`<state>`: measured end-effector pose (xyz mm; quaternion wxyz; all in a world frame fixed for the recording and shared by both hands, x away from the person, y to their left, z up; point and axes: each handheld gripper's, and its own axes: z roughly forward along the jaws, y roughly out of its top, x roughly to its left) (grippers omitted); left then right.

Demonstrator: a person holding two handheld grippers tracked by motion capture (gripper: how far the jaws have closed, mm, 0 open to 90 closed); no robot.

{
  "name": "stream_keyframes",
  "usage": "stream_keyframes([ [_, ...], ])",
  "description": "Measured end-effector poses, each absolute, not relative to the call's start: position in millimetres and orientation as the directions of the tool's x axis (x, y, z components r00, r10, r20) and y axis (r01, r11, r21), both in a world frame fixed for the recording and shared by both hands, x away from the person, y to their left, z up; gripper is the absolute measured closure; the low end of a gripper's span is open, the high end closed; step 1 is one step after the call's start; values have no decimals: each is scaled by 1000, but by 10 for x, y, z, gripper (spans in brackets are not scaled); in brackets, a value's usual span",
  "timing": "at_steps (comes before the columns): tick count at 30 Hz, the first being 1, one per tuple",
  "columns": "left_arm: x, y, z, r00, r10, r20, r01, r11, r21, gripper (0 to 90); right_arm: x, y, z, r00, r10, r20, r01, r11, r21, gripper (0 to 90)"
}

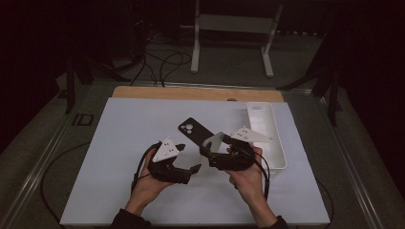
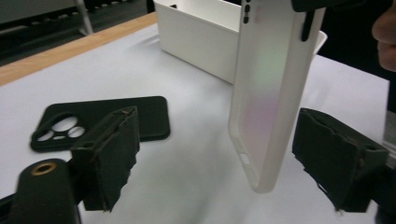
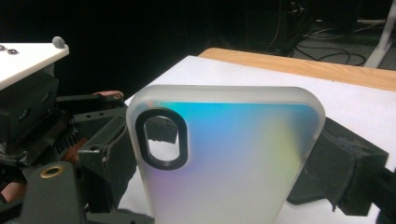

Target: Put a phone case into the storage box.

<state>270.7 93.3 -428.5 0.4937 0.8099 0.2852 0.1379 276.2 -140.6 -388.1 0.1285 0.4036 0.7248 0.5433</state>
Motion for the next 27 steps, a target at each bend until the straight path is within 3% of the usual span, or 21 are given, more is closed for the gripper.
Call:
stream_keyframes([
  [11, 2671, 1079, -4290, 761, 648, -31, 328, -344, 880, 16, 2771, -1431, -3895, -638, 732, 240, 441, 91, 893, 168],
  [27, 2600, 1555, -4380, 649, 761, -27, 355, -271, 895, 6, 2771, -1490, -3882, -625, 746, 230, 440, 93, 893, 168],
])
